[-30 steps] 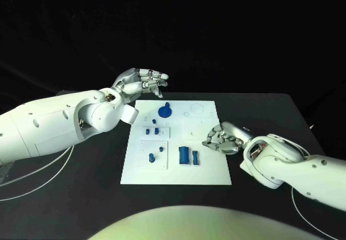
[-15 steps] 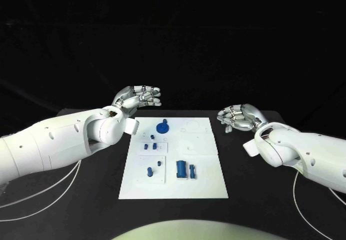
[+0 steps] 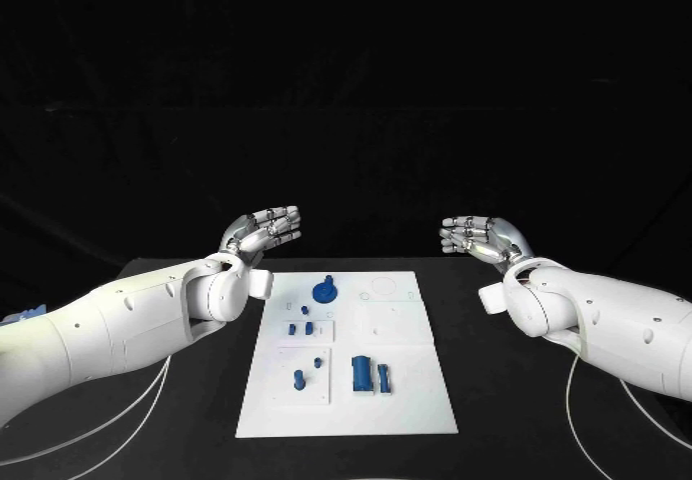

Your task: Assemble the parts on the task board

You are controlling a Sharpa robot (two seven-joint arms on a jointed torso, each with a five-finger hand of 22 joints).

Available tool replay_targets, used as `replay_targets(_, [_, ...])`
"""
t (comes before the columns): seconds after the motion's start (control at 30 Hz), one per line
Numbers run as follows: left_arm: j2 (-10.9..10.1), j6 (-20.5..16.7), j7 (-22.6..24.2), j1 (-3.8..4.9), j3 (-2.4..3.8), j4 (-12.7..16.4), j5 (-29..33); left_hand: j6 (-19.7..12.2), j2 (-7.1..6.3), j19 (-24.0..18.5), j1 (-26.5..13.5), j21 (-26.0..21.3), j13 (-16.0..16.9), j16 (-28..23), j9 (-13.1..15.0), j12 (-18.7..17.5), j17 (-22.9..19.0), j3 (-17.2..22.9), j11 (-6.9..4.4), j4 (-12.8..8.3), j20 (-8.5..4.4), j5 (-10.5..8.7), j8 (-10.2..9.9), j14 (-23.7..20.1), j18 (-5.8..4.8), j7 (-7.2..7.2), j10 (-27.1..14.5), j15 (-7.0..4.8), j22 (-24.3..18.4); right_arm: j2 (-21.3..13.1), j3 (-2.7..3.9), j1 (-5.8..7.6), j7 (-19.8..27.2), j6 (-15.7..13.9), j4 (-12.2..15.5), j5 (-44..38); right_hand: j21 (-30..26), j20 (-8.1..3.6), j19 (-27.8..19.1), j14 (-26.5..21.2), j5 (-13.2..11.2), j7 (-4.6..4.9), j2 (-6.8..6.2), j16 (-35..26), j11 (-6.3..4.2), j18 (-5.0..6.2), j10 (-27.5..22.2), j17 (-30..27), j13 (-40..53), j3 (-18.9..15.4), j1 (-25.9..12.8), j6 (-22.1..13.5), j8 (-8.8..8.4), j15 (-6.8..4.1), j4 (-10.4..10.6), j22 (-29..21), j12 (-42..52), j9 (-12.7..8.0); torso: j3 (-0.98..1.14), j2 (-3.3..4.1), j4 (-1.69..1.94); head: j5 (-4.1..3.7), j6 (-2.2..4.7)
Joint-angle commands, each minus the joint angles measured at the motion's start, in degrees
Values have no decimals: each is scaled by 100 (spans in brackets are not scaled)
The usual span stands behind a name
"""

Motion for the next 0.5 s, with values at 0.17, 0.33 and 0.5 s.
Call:
replay_targets(0.17, [-27, -352, 0, -13, 24, 285, -75, -3469, 848, -2759, -3138, -567, -282, -956, -951, -511, -452, -1780, -1016, -705, -1334, -1511, -1052, -2908, -574, -772, -3859, -947, -270, -94, 89, -76, 85, -323, 369, 216, -288, -1258, -3797, -3830, -676, -1048, 466, -1224, -912, -865, -4002, -1486, -937, -2360, -6638, -3401, -805, -758, -460, -2439, -692, -1984, 18, 63, 151, -110, 166])
replay_targets(0.33, [-76, -1022, 23, -57, 59, 775, -186, -3469, 848, -2759, -7375, -567, -282, -956, -951, -511, -452, -1780, -1016, -705, -1334, -1511, -1052, -2908, -574, -772, -3859, -947, -270, -249, 262, -216, 297, -899, 1038, 694, -288, -1258, -3797, -3830, -676, -1048, 466, -1224, -912, -865, -4002, -1486, -937, -2360, -6638, -3401, -805, -758, -460, -2439, -692, -1984, 61, 151, 411, -294, 470])
replay_targets(0.5, [-145, -1961, 55, -119, 108, 1461, -340, -3469, 848, -2759, -7375, -567, -282, -956, -951, -511, -452, -1780, -1016, -705, -1334, -1511, -1052, -2908, -574, -772, -3859, -947, -270, -437, 473, -387, 555, -1601, 1855, 1277, -288, -1258, -3797, -3830, -676, -1048, 466, -1224, -912, -865, -4002, -1486, -937, -2360, -6638, -3401, -805, -758, -460, -2439, -692, -1984, 88, 206, 572, -409, 659])
